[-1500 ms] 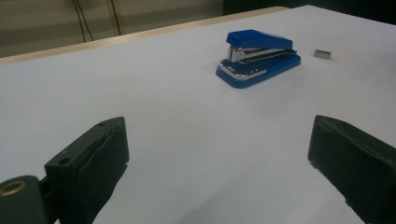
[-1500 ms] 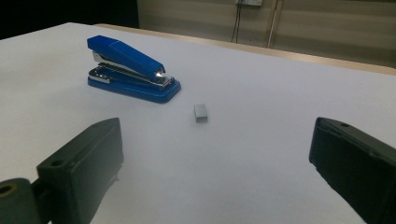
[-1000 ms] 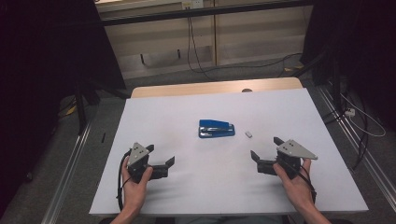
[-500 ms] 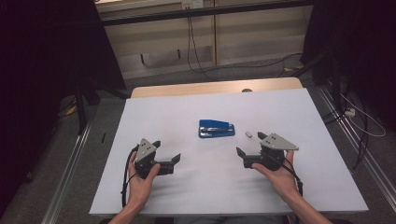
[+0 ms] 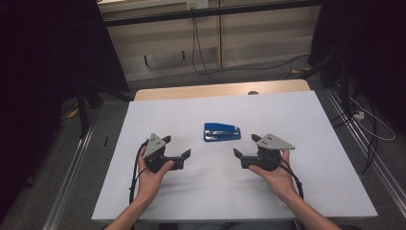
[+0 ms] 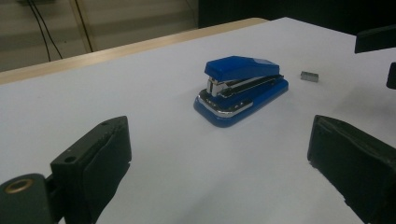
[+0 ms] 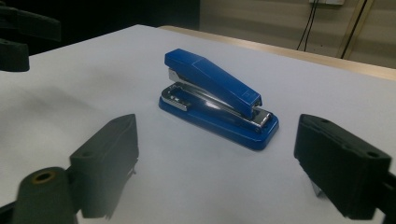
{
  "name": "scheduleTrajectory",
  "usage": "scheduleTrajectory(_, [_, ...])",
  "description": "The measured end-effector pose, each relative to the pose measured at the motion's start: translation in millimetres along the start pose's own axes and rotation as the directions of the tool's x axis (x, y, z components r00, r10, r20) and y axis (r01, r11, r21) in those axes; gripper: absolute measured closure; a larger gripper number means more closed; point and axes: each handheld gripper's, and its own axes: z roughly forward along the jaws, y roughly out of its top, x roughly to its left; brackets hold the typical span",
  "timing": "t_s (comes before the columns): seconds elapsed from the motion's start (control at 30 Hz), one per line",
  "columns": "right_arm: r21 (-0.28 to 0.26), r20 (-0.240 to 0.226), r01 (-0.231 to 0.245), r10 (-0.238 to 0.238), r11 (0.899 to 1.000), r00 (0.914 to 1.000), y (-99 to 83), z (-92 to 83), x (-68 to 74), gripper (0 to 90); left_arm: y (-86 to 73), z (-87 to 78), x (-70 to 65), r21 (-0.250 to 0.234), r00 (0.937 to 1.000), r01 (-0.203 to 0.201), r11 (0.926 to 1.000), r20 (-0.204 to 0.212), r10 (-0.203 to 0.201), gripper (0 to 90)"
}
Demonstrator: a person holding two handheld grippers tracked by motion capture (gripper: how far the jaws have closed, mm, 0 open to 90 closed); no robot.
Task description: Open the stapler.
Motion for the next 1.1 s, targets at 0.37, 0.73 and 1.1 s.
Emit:
scheduleTrajectory(0.37, [-0.023,-0.033,0.007,-0.008,1.0,0.9994,11.1,16.5,-1.1,35.6,16.6,20.2,-2.7,-0.001,0.9998,0.014,0.9999,0.016,-0.014,4.3])
scheduleTrajectory(0.73, [-0.037,-0.04,-0.009,0.007,0.999,0.9992,16.5,31.1,-3.8,45.0,17.6,44.0,-4.2,0.018,0.9999,0.012,0.9998,0.007,-0.012,5.5])
scheduleTrajectory(1.1, [-0.022,-0.056,0.0,-0.001,1.0,0.9984,22.8,44.0,-6.6,53.2,31.0,65.9,-0.3,0.034,0.9999,0.001,0.9994,0.016,-0.002,5.5])
